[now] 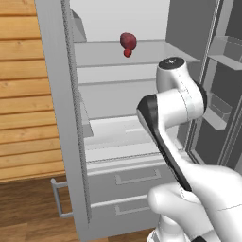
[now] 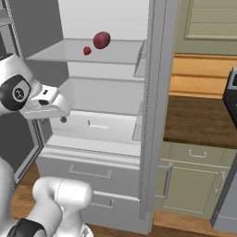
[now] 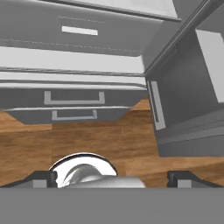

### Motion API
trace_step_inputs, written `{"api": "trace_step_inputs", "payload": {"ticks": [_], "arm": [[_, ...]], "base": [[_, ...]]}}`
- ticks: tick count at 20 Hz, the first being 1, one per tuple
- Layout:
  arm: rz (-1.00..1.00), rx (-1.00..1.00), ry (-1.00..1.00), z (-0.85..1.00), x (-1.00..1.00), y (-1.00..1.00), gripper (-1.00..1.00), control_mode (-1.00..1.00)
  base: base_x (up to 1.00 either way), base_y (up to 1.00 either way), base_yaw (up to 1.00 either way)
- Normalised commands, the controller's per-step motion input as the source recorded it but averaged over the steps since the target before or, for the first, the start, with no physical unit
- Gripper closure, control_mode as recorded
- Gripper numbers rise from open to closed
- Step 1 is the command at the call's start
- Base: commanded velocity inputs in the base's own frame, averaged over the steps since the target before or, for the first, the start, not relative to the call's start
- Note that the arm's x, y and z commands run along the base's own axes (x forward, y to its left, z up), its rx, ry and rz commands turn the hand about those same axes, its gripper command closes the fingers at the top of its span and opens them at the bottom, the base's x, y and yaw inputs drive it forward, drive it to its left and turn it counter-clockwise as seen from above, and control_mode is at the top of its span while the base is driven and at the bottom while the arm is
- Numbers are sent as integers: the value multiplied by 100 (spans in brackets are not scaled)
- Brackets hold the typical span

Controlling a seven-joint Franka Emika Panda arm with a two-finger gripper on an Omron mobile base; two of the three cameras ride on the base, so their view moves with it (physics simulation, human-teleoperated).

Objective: Take the strawberry from the fridge and place it on top of the pancake, located on the dining counter.

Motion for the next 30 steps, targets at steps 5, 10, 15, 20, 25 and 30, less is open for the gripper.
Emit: {"api": "trace_step_inputs", "payload": {"ticks": [5, 10, 15, 20, 25, 30], "arm": [[0, 18, -3, 7, -22, 0, -100, -100], [0, 13, -2, 5, -22, 0, -100, -100], [6, 0, -6, 0, -37, -13, -100, -100], [9, 0, -3, -1, -18, -19, -100, -100], [2, 7, 0, -11, -2, -16, -100, -100], [0, 6, 0, -10, 0, 0, -100, -100]], "base": [[0, 0, 0], [0, 0, 0], [0, 0, 0], [0, 0, 0], [0, 0, 0], [0, 0, 0]]}}
